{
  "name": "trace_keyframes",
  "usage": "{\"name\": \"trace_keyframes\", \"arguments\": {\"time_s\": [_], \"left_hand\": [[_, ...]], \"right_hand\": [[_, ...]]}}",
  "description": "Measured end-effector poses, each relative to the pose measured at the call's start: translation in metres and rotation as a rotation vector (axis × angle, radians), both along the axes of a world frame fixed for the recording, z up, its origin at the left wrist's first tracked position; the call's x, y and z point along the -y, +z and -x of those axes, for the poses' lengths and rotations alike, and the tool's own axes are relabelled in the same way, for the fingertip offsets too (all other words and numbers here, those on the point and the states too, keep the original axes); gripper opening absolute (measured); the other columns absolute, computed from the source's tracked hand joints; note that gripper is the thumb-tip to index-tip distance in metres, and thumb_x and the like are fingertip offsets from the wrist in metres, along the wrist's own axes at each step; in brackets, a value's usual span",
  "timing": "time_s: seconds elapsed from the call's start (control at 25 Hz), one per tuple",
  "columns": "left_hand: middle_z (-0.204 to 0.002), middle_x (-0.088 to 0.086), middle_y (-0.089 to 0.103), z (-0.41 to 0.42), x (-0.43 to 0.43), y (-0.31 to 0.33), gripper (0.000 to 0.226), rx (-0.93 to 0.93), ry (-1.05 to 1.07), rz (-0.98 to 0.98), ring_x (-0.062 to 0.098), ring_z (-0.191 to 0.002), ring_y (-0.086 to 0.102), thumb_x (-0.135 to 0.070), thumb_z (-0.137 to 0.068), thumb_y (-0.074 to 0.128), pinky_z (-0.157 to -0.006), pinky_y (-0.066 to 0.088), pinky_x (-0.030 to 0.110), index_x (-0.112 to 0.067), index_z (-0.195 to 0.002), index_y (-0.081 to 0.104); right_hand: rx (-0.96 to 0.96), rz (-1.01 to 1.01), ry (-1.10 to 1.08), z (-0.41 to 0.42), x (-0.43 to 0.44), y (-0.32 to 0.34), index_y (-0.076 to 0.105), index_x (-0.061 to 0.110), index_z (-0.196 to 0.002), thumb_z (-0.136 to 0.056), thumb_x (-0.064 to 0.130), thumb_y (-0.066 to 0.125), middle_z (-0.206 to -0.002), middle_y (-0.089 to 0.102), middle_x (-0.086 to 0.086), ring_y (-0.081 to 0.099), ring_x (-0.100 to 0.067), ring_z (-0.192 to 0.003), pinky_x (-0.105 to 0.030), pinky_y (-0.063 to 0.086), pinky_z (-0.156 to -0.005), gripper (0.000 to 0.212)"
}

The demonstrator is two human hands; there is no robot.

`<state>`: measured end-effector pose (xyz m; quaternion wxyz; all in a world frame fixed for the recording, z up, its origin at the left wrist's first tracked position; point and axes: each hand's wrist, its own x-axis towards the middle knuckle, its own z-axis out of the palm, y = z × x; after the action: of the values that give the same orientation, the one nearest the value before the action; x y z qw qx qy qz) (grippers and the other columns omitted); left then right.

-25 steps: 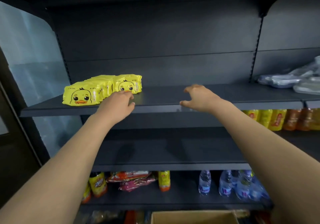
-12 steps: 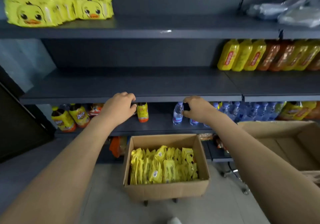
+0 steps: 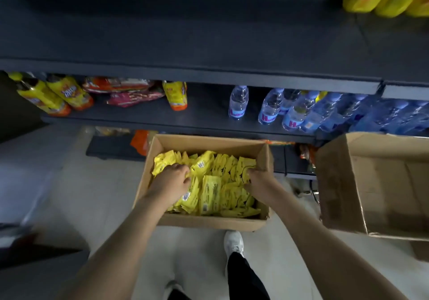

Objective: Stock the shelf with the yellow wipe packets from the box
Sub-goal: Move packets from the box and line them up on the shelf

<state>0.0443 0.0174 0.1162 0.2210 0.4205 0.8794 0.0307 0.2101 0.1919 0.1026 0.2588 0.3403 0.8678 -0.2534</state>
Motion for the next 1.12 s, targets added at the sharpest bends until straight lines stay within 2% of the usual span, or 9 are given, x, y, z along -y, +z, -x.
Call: {"name": "trace_keyframes", "arguments": {"time_s": [0.2,0.32,0.52,0.6,0.68,0.8,0.92,1.08,1.12], "left_hand": [[-0.122,0.002,0.059,-0.022,0.002,-0.081,0.030,0.154,0.133,0.076,0.019,-0.110,0.056,-0.027,-0.094,0.048,-0.085,0.049,0.035,-0.013,-0.119,0.056],[-0.122,0.005,0.060,-0.025,0.003,-0.120,0.031,0.206,0.157,0.095,0.021,-0.111,0.056,-0.025,-0.093,0.049,-0.089,0.048,0.036,-0.012,-0.120,0.056],[-0.117,0.006,0.062,-0.022,0.006,-0.177,0.030,0.272,0.134,0.102,0.020,-0.104,0.059,-0.025,-0.093,0.049,-0.083,0.049,0.034,-0.010,-0.117,0.059],[-0.114,0.007,0.063,-0.020,0.008,-0.192,0.028,0.311,0.141,0.094,0.020,-0.104,0.058,-0.024,-0.093,0.049,-0.084,0.049,0.036,-0.010,-0.115,0.059],[-0.113,0.006,0.063,-0.017,0.008,-0.206,0.028,0.354,0.149,0.085,0.019,-0.103,0.058,-0.023,-0.093,0.049,-0.083,0.049,0.032,-0.009,-0.116,0.058],[-0.113,0.005,0.062,-0.016,0.007,-0.219,0.029,0.400,0.135,0.077,0.015,-0.098,0.060,-0.022,-0.094,0.048,-0.078,0.050,0.026,-0.009,-0.119,0.057],[-0.109,0.005,0.065,-0.014,0.003,-0.230,0.029,0.433,0.157,0.057,0.012,-0.089,0.062,-0.021,-0.093,0.050,-0.071,0.049,0.021,-0.008,-0.118,0.058],[-0.113,-0.001,0.062,-0.008,-0.005,-0.236,0.024,0.503,0.232,0.070,0.009,-0.088,0.061,-0.020,-0.094,0.049,-0.070,0.050,0.018,-0.012,-0.116,0.057],[-0.113,-0.003,0.062,-0.006,-0.007,-0.236,0.023,0.513,0.246,0.071,0.007,-0.088,0.060,-0.019,-0.095,0.049,-0.067,0.047,0.013,-0.013,-0.115,0.057]], "right_hand": [[0.156,0.142,-0.154,-0.013,-0.004,-0.090,0.051,0.007,-0.116,-0.094,0.020,0.051,-0.097,0.051,-0.006,0.058,-0.025,-0.095,-0.031,0.048,-0.072,0.026],[0.221,0.177,-0.213,-0.017,-0.003,-0.132,0.051,0.007,-0.105,-0.095,0.023,0.049,-0.096,0.054,-0.009,0.056,-0.024,-0.084,-0.028,0.043,-0.066,0.019],[0.386,0.239,-0.261,-0.010,-0.005,-0.198,0.054,0.005,-0.105,-0.092,0.023,0.056,-0.099,0.060,-0.007,0.060,-0.026,-0.097,-0.029,0.046,-0.073,0.022],[0.436,0.232,-0.406,-0.008,-0.003,-0.210,0.050,0.008,-0.085,-0.093,0.026,0.055,-0.081,0.053,-0.003,0.058,-0.026,-0.088,-0.030,0.046,-0.069,0.020],[0.486,0.257,-0.518,-0.005,0.003,-0.227,0.047,0.011,-0.075,-0.093,0.033,0.053,-0.078,0.052,-0.004,0.061,-0.028,-0.089,-0.030,0.047,-0.067,0.029],[0.544,0.297,-0.634,0.002,0.010,-0.243,0.057,0.009,-0.100,-0.093,0.033,0.052,-0.097,0.059,-0.010,0.060,-0.030,-0.104,-0.030,0.045,-0.072,0.026],[0.487,0.326,-0.869,0.012,0.018,-0.258,0.051,0.007,-0.124,-0.096,0.033,0.049,-0.124,0.056,-0.012,0.054,-0.027,-0.114,-0.028,0.043,-0.083,0.039],[0.342,0.359,-1.147,0.016,0.040,-0.272,0.049,-0.001,-0.128,-0.093,0.014,0.052,-0.127,0.056,-0.018,0.055,-0.020,-0.087,-0.019,0.042,-0.056,0.039],[0.291,0.369,-1.290,0.016,0.044,-0.279,0.048,0.000,-0.131,-0.092,0.014,0.053,-0.130,0.054,-0.018,0.055,-0.019,-0.089,-0.019,0.044,-0.059,0.041]]}}
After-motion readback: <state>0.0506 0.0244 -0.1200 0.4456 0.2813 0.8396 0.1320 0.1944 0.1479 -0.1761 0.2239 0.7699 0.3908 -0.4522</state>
